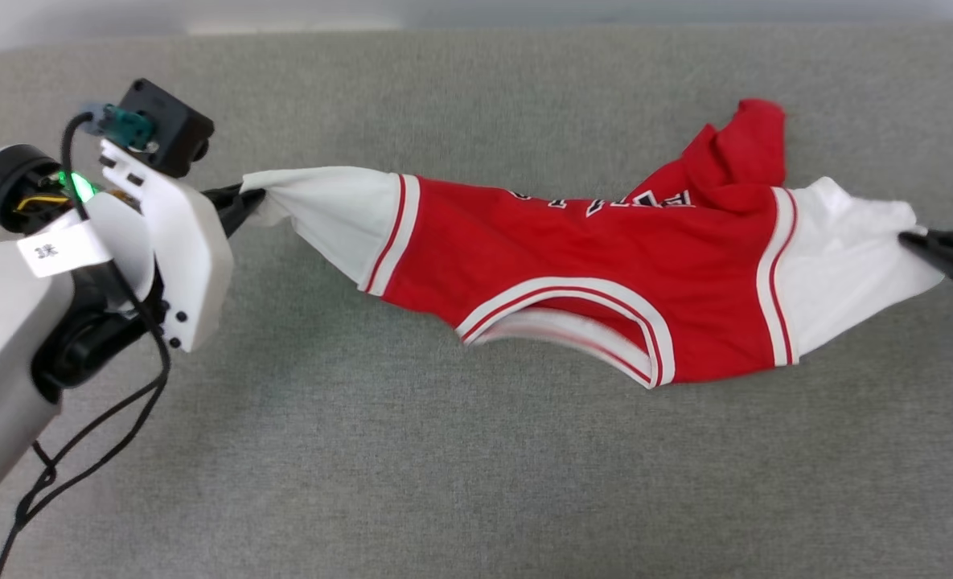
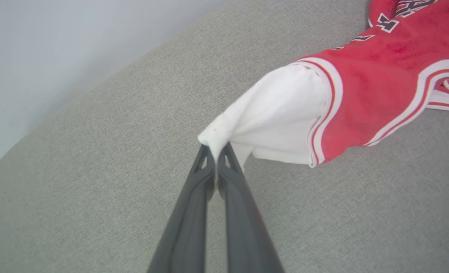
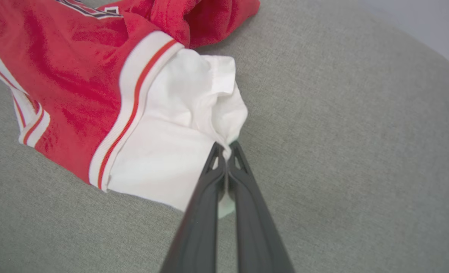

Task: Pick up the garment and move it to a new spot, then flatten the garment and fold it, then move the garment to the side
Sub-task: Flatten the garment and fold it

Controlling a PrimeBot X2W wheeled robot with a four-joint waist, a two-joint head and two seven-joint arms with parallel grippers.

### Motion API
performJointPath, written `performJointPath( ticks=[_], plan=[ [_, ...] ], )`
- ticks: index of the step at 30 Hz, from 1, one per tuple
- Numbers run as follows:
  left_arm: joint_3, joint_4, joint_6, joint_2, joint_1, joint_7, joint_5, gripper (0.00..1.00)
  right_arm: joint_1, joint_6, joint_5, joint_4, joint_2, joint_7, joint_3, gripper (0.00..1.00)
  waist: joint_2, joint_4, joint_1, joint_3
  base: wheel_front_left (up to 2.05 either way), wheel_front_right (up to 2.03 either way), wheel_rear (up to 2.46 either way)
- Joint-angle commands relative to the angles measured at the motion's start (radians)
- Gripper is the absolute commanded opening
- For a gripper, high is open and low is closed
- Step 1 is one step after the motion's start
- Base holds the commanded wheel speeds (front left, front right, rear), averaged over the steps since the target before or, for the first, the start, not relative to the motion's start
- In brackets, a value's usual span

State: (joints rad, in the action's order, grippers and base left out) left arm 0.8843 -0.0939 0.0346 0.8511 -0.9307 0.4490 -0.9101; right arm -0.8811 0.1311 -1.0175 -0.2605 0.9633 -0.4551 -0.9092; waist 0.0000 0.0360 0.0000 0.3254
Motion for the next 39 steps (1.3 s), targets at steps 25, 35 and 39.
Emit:
performJointPath(
  ticks=[25,35,39],
  plan=[
    [-0.157,0.008,-0.04,-0.091,-0.357,-0.1,0.076,0.0,-0.363,-0.001,0.208,0.074,0.003,0.034,0.272,0.0,0.0,-0.043,0.0,-0.038,0.0,0.0,0.0],
    [-0.194,-0.229,-0.002,-0.173,-0.644,-0.14,0.149,0.0,-0.662,-0.001,0.423,-0.154,-0.205,0.101,0.309,0.0,0.0,-0.042,0.0,0.097,0.0,0.0,0.0],
    [-0.2,-0.305,0.008,-0.188,-0.713,-0.172,0.173,0.0,-0.747,-0.001,0.477,-0.234,-0.261,0.144,0.312,0.0,0.0,-0.038,0.0,0.125,0.0,0.0,0.0]
  ],
)
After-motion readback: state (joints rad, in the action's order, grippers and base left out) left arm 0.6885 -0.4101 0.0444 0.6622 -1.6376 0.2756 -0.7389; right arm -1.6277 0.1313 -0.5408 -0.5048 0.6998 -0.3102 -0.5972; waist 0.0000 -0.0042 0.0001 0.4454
